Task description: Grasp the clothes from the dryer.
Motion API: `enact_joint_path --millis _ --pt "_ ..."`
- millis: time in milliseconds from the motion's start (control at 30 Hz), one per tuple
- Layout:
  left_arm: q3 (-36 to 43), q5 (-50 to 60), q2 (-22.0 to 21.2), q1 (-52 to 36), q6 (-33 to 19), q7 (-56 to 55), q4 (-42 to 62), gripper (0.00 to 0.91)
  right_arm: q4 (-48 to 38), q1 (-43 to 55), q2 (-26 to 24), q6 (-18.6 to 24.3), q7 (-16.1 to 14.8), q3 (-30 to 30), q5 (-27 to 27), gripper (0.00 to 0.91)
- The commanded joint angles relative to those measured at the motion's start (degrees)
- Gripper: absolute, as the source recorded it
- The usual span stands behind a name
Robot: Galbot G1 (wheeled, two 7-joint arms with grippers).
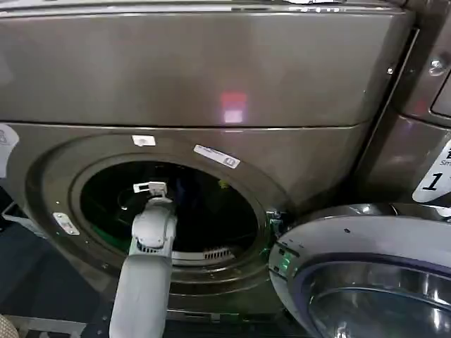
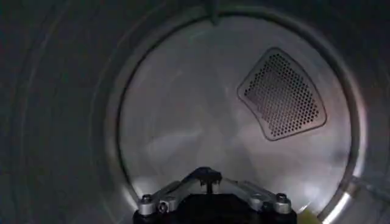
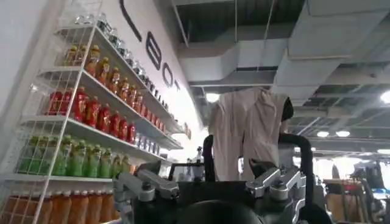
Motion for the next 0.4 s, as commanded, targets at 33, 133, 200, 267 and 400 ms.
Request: enact_joint_path --millis 33,133,200,267,400 --pt "0.20 -2.17 -0.05 0.26 0.54 -1.44 -0.46 0.000 0.39 0.42 -0.38 -1.42 1.25 0.35 0.16 0.907" --pt "0.24 -2.15 -0.08 0.24 0.59 -1.28 -0.44 0.000 0.42 0.41 -0.29 -1.53 1.36 0.29 -0.01 0.907" --pt "0.27 -2.21 -0.09 0.17 0.62 -1.26 -0.44 0.000 0.39 0.48 -0.36 -1.66 1.41 0.33 -0.19 0.907" --pt "0.24 -2.14 -0.11 -0.03 0.52 -1.30 -0.26 0.000 0.36 0.49 -0.45 -1.84 1.51 0.39 -0.36 0.907" --pt "0.20 -2.24 0.03 -0.42 0.69 -0.99 -0.26 0.000 0.55 0.36 -0.39 -2.24 1.48 0.58 -0.52 0.907"
